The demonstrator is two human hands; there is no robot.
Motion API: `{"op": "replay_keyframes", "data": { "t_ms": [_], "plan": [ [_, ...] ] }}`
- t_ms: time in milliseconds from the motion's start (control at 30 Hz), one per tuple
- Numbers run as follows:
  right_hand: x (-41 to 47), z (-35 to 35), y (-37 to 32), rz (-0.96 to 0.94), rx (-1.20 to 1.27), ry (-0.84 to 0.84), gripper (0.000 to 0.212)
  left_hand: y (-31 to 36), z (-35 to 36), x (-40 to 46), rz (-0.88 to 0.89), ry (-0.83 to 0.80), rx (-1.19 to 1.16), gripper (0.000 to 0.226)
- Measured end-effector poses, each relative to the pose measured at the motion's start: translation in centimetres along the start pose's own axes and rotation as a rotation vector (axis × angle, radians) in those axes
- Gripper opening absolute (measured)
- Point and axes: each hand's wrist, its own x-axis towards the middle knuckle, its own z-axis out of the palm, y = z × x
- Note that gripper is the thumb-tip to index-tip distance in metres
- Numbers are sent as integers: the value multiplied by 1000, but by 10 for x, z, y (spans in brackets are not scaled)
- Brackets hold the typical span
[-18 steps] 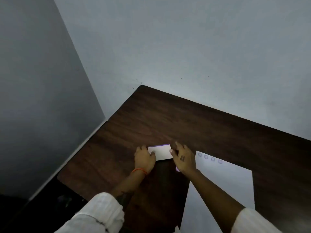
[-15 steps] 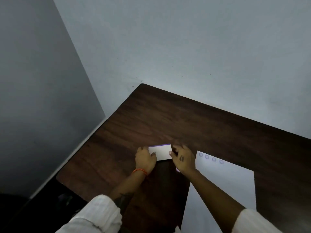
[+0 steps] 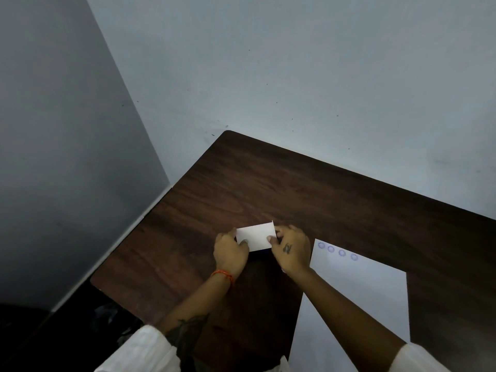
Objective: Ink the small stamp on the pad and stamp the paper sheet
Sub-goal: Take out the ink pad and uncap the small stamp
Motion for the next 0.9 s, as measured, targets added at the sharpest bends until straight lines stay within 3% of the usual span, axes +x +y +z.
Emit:
{"op": "replay_keyframes", "data": {
  "t_ms": [200, 433, 900],
  "plan": [
    [-30, 1, -11, -21, 81, -49, 33, -18, -22, -26, 43, 52, -20, 51],
    [-69, 22, -6, 24, 156, -166, 33, -50, -23, -52, 7, 6, 27, 53],
    [-73, 30, -3, 63, 133, -279, 48, -57, -16, -50, 35, -10, 189, 63]
  ]
}}
